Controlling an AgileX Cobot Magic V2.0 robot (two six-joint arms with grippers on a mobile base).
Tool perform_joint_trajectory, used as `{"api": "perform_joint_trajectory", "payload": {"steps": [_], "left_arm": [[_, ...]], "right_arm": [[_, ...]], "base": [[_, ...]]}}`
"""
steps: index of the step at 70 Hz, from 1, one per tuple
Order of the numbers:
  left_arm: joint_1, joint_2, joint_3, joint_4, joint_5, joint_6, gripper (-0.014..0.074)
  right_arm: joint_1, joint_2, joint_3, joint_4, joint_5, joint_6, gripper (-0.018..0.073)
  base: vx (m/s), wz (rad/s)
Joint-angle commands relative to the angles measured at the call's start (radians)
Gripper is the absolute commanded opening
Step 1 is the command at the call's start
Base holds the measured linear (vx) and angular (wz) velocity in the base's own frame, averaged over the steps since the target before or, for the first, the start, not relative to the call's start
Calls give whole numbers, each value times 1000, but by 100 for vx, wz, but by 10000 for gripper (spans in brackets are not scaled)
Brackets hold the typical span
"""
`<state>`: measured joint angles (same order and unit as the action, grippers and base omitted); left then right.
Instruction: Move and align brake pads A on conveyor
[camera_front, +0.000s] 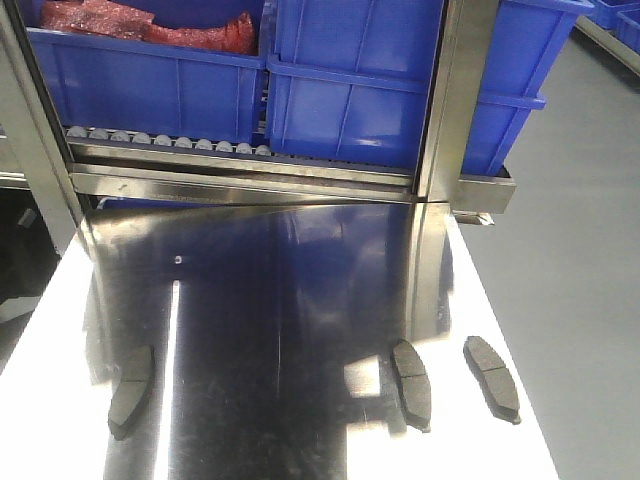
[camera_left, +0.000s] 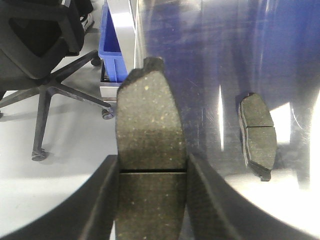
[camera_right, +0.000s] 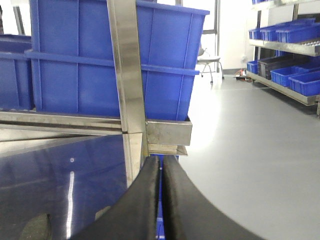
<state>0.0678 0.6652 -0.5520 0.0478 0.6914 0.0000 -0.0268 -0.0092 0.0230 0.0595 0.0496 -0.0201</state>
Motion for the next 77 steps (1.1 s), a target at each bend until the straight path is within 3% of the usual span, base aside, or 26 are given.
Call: {"api": "perform_joint_trajectory", "payload": {"steps": [1,27,42,49,62,69,77], "left_arm": [[-3,-4,-28,-4,-77,0,120],[-3,-4,-28,-4,-77,0,120],[-3,-4,-28,-4,-77,0,120],[-3,-4,-28,-4,-77,0,120],[-3,-4,-28,-4,-75,0,120],[-3,-4,-28,-4,-75,0,120],[-3,-4,-28,-4,-75,0,120]], "right_arm": [[-5,39,-86,-6,-34,-6,-1],[-5,635,-603,-10,381,-63,-1],[-5,810,-654,-9,412,-63,49],[-5,827,-654,-9,417,-63,150],[-5,827,-654,-10,415,-70,513],[-5,827,-654,17,411,-74,659],[-5,849,-659,58,415,-102,723]], "base": [[0,0],[0,0],[0,0],[0,0],[0,0],[0,0],[0,0]]}}
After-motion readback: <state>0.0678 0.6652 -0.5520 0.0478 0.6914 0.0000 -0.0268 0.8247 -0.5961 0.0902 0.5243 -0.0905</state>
